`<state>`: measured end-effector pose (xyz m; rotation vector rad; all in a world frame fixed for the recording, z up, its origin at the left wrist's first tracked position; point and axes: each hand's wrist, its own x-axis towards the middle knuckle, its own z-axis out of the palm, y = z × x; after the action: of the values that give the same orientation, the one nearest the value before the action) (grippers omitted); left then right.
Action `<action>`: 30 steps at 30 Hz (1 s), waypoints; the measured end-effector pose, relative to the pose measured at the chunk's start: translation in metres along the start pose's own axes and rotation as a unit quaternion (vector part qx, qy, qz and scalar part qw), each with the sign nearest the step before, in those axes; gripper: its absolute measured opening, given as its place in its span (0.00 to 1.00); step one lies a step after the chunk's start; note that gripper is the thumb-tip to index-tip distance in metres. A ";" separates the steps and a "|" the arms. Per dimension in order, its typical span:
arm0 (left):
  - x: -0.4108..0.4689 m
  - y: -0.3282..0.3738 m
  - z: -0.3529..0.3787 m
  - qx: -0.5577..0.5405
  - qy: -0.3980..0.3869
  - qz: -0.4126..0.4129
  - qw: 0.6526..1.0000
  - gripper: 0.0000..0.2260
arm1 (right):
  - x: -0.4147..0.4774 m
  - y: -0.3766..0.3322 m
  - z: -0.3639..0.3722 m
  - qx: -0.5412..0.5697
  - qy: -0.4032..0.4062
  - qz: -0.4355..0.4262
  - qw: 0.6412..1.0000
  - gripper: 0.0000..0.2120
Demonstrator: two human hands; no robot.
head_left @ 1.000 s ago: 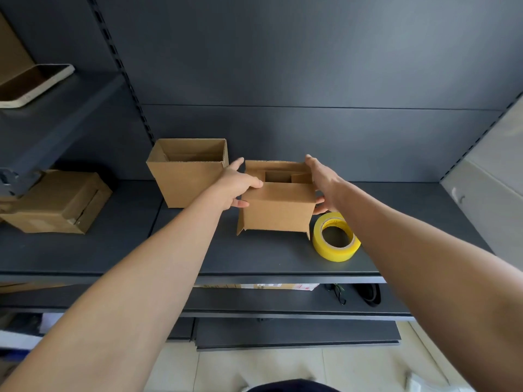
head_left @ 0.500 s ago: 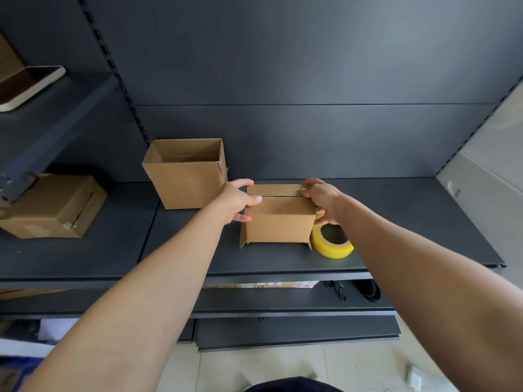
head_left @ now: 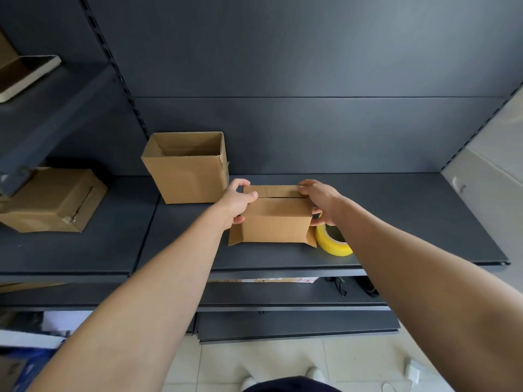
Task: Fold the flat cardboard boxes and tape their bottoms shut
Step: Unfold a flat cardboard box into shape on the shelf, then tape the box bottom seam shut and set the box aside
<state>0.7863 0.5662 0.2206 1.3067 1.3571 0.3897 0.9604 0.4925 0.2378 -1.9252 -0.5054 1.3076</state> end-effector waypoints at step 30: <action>0.021 -0.015 0.012 0.077 0.036 -0.017 0.996 0.18 | 0.029 0.061 -0.026 -0.509 0.015 0.097 0.855 0.29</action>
<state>0.7955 0.5738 0.1950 1.4055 1.4915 0.3170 0.9903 0.4635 0.1787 -2.9043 -1.1814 1.2203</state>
